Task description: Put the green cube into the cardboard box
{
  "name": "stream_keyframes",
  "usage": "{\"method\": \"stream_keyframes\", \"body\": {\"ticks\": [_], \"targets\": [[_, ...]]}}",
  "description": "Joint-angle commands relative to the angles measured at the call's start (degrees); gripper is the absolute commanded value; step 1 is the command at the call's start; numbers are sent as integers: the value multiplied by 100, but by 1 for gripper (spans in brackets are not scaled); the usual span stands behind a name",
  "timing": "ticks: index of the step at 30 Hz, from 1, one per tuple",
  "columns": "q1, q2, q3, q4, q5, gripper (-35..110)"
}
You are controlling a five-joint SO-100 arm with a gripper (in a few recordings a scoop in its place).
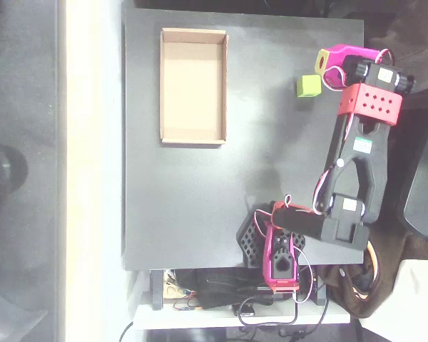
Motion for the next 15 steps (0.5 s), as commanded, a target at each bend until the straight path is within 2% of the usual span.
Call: {"method": "stream_keyframes", "body": {"ticks": [1,8,15], "targets": [[-9,-79,-53,-26,18,24],[-35,-431,-53,-26,18,25],[-35,-686,-53,-18,18,37]]}}
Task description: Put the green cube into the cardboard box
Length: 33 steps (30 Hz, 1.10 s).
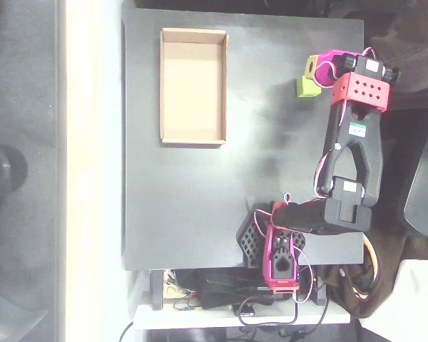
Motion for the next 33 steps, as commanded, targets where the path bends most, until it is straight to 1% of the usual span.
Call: {"method": "stream_keyframes", "body": {"ticks": [1,12,26,33], "targets": [[0,18,-53,-18,18,38],[-492,9,-35,35,70,38],[-404,-88,510,26,35,39],[-352,-308,501,-18,26,39]]}}
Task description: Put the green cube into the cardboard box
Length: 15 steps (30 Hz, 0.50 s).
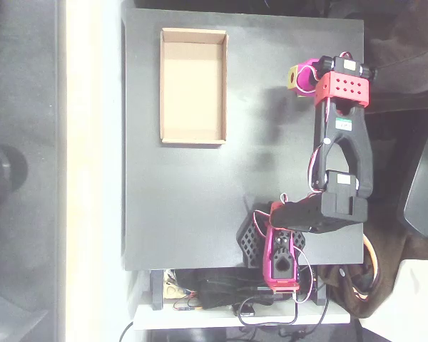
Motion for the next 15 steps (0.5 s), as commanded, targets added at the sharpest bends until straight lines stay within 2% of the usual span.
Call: {"method": "stream_keyframes", "body": {"ticks": [1,15], "targets": [[141,88,9,26,26,39],[149,-158,-79,9,26,39]]}}
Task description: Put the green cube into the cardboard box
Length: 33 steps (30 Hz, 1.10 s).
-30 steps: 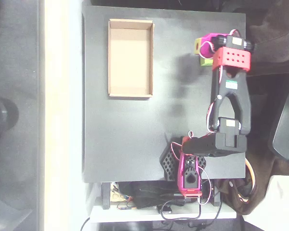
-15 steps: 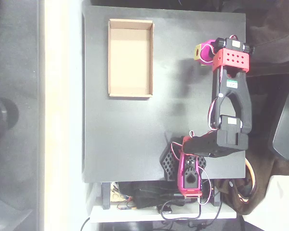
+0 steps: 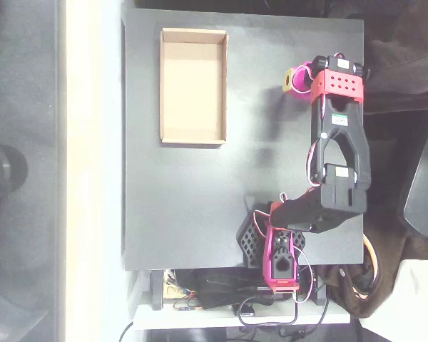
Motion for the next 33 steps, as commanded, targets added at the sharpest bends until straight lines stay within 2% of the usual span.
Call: {"method": "stream_keyframes", "body": {"ticks": [1,33], "targets": [[141,149,-79,9,26,39],[149,-237,-211,-369,26,38]]}}
